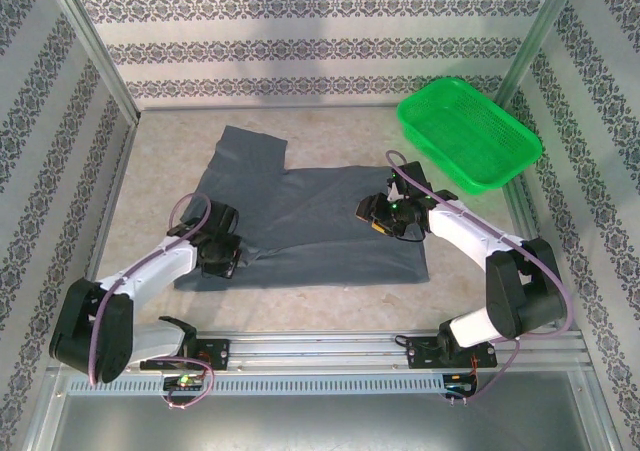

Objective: Fold and stack the t-shirts

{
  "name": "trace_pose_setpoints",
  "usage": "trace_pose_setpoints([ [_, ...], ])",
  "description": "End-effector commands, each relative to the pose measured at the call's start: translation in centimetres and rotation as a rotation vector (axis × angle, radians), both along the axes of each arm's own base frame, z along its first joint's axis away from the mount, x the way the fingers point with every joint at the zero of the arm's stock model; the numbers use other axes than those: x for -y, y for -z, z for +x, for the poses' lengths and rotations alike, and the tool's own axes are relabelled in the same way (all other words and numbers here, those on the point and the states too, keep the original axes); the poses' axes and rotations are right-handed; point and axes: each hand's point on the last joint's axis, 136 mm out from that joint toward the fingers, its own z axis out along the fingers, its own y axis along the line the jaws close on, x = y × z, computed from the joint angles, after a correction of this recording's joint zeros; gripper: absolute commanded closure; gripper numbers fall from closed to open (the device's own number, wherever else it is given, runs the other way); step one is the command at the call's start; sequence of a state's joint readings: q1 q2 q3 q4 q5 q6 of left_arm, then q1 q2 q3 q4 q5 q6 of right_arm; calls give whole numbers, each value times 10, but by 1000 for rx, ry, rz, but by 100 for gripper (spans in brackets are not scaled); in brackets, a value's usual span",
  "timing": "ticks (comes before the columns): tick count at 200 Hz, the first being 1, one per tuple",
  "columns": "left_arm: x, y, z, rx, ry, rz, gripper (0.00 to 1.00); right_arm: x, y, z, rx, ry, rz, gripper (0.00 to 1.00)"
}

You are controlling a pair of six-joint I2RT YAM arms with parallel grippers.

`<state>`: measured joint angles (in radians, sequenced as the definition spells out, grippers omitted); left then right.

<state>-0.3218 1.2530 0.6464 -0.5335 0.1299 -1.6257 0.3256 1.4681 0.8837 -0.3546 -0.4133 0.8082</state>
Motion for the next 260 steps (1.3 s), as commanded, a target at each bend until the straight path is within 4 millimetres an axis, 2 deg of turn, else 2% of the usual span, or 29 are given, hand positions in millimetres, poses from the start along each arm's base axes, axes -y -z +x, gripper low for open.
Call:
trace_pose_setpoints([
  [1, 6, -17, 25, 81, 71, 36, 100, -7, -8, 2, 8, -13, 19, 47],
  [42, 18, -26, 56, 92, 224, 85, 100, -6, -9, 4, 6, -8, 23, 48],
  [104, 44, -22, 95, 52, 506, 141, 100, -1, -8, 1, -8, 2, 29, 49],
  [153, 60, -14, 105, 8, 649, 167, 100, 3, -4, -1, -25, 13, 34, 50],
  [180, 57, -9, 104, -7, 648, 190, 100, 3, -3, -1, -31, 13, 37, 50],
  [206, 58, -11, 112, 28, 638, 200, 100, 5, -1, -2, -38, 20, 24, 52],
  [224, 62, -14, 119, 57, 636, 190, 100, 14, 2, -4, -41, 50, -3, 54],
  [242, 66, -20, 127, 109, 639, 183, 100, 32, 3, -6, -29, 118, -57, 57],
  [250, 69, -26, 133, 161, 645, 179, 91, 43, 3, -9, -30, 154, -97, 58],
  [260, 69, -37, 139, 225, 639, 191, 69, 59, 6, -12, -27, 199, -151, 59],
])
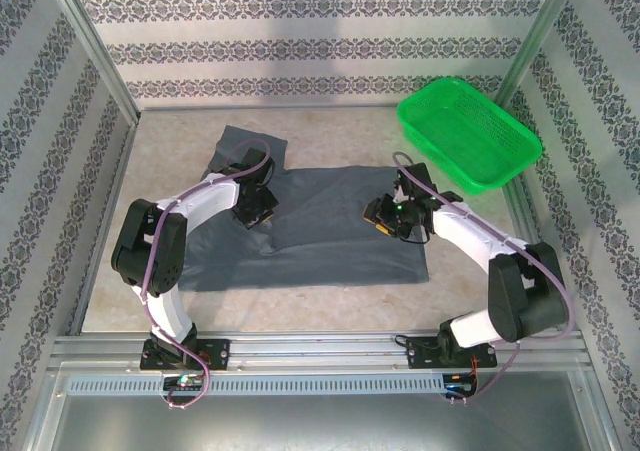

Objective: Fold and stack the t-shirts

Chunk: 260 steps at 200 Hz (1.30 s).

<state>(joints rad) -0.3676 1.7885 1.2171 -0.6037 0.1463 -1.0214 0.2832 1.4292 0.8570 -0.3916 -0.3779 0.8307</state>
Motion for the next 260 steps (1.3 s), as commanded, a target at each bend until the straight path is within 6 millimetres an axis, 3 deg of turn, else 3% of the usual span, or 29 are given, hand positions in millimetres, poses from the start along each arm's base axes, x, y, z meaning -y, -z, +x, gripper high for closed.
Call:
trace_pose_setpoints([
  [1, 7, -25, 19, 158, 31, -24, 68, 37, 3, -9, -6, 123, -125, 59],
  [14, -1, -39, 20, 212, 13, -7, 50, 53, 8, -13, -18, 166, -175, 61],
  [25, -14, -46, 15, 222, -15, 5, 48, 62, 15, -16, -41, 185, -197, 63],
  [44, -41, -42, -4, 188, -94, 5, 51, 72, 29, -22, -110, 195, -242, 66],
  [74, -86, -18, -32, 116, -236, -34, 59, 75, 48, -25, -188, 194, -276, 67],
  [117, -126, 9, -51, 44, -349, -49, 68, 106, 49, -15, -190, 201, -422, 64],
  [152, -138, 29, -59, -7, -372, -28, 69, 122, 52, -3, -202, 165, -467, 62],
  [180, -142, 35, -59, -18, -373, -21, 69, 118, 54, 10, -203, 131, -454, 64],
  [260, -143, 36, -58, -22, -367, -19, 71, 116, 66, 3, -260, 145, -439, 72],
])
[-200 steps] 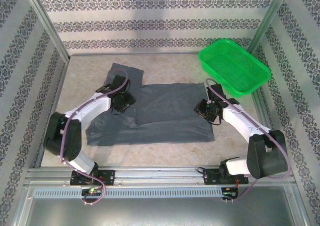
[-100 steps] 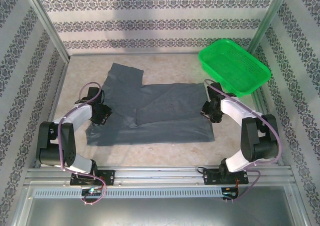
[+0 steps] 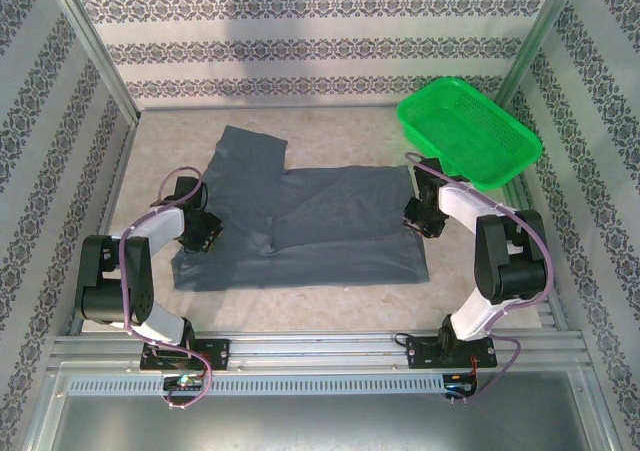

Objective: Fold and stack the t-shirts

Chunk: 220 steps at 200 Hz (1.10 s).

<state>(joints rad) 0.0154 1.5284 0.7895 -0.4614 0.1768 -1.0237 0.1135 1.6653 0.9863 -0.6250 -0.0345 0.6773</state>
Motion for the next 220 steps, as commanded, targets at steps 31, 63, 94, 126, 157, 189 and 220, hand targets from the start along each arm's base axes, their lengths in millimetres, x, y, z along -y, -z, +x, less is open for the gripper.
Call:
trace_pose_setpoints([
  [31, -4, 4, 1, 2, 12, 8, 71, -1, 6, -4, -41, 19, 12, 75],
  [63, -4, 8, -2, -11, 9, 12, 71, -3, 9, -5, -51, 34, 21, 78],
  [94, -5, 11, -2, -22, 7, 13, 72, -1, 10, -7, -53, 46, 11, 86],
  [126, -9, 17, -10, -67, -8, 34, 74, 13, 5, -11, -58, 67, -59, 100],
  [157, -19, 21, -25, -129, -42, 65, 75, 35, -4, -23, -70, 94, -142, 100],
  [189, -22, 27, -37, -159, -56, 66, 75, 31, 3, -24, -86, 74, -100, 100],
  [220, -21, 30, -42, -170, -61, 58, 74, 28, -5, -24, -88, 41, -134, 56],
])
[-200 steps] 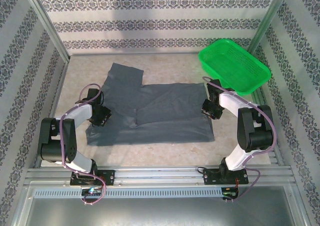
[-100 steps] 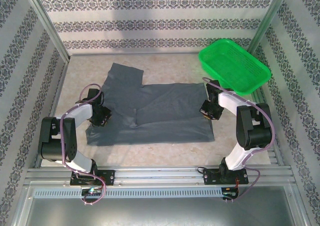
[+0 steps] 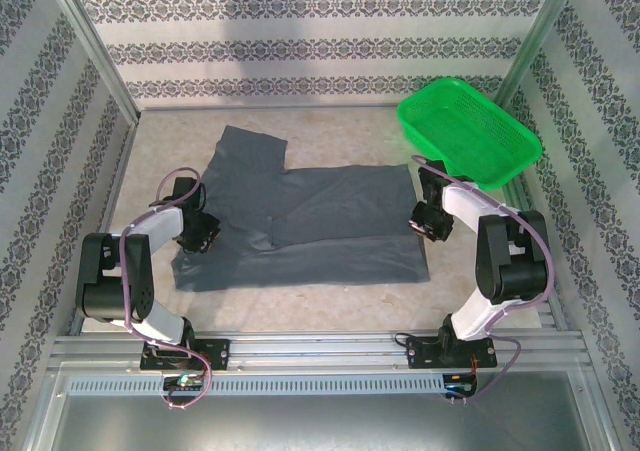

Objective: Fold and stack the t-shirts

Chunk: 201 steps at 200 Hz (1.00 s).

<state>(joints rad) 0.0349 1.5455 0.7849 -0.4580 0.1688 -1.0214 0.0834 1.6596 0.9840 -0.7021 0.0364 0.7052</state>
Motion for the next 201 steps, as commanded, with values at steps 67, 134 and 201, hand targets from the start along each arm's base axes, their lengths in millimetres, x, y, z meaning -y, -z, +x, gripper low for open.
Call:
trace_pose_setpoints([
  [67, -16, 25, -55, -173, -54, 60, 73, -61, -7, -41, -45, -186, 35, 54],
  [134, -31, 18, -92, -210, -145, 85, 72, -97, 23, -89, -347, -375, 119, 58],
  [201, -57, 4, -72, -97, -160, 86, 62, -134, 7, -97, -274, -451, 186, 55],
])
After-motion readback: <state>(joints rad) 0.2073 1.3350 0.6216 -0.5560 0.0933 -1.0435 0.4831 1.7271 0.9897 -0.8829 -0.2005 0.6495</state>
